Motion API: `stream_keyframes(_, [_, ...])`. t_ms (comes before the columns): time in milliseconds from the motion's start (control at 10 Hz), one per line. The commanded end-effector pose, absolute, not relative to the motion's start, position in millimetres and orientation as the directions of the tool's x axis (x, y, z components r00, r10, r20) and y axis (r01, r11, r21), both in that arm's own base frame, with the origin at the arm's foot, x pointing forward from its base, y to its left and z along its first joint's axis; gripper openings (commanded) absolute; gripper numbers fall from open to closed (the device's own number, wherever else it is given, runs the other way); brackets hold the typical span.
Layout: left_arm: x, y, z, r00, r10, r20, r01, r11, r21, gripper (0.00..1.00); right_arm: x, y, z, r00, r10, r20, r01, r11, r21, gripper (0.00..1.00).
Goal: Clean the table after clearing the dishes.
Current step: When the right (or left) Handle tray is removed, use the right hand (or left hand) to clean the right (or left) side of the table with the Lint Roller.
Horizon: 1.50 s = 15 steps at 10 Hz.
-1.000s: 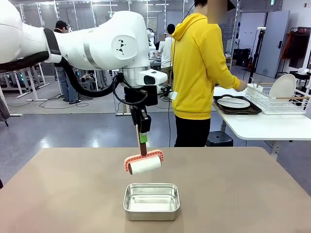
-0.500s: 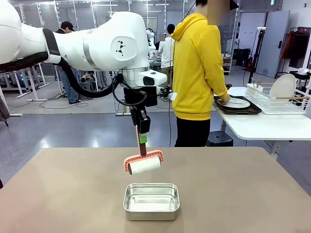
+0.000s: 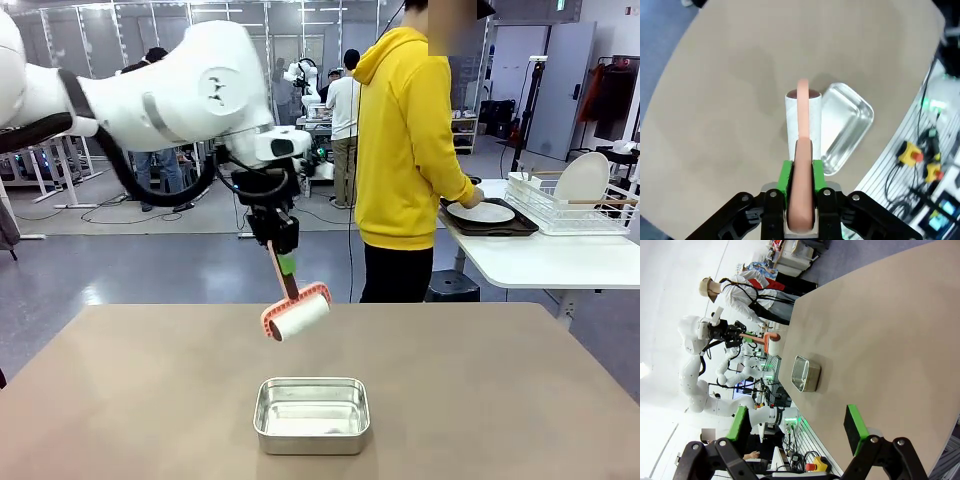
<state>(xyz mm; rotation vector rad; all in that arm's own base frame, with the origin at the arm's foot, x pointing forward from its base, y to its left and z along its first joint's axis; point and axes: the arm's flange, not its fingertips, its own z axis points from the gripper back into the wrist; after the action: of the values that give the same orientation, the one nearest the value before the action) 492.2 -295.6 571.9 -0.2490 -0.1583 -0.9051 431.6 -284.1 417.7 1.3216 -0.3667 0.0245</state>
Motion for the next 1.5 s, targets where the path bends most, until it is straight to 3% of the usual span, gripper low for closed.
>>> stream_keyframes(0, [476, -254, 545, 0.717, -0.608, 0.341, 0.681, 0.714, -0.160, 0.21, 428, -278, 421, 0.941, -0.199, 0.273, -0.220, 0.252, 0.942, 0.95])
stream_keyframes(200, [486, -216, 523, 0.827, -0.410, 0.385, 0.525, 0.809, -0.265, 0.21, 428, -278, 421, 0.941, -0.199, 0.273, -0.220, 0.252, 0.942, 0.95])
stream_keyframes(500, [509, -184, 483, 0.913, -0.207, 0.352, 0.345, 0.852, -0.394, 0.21, 428, -278, 421, 0.941, -0.199, 0.273, -0.220, 0.252, 0.942, 0.95])
stream_keyframes(700, [515, -175, 460, 0.944, -0.163, 0.287, 0.294, 0.810, -0.507, 0.21, 428, -278, 421, 0.941, -0.199, 0.273, -0.220, 0.252, 0.942, 0.95])
stream_keyframes(1400, [516, -115, 417, 0.979, -0.042, 0.200, 0.160, 0.766, -0.622, 0.21, 428, -278, 421, 0.941, -0.199, 0.273, -0.220, 0.252, 0.942, 0.95])
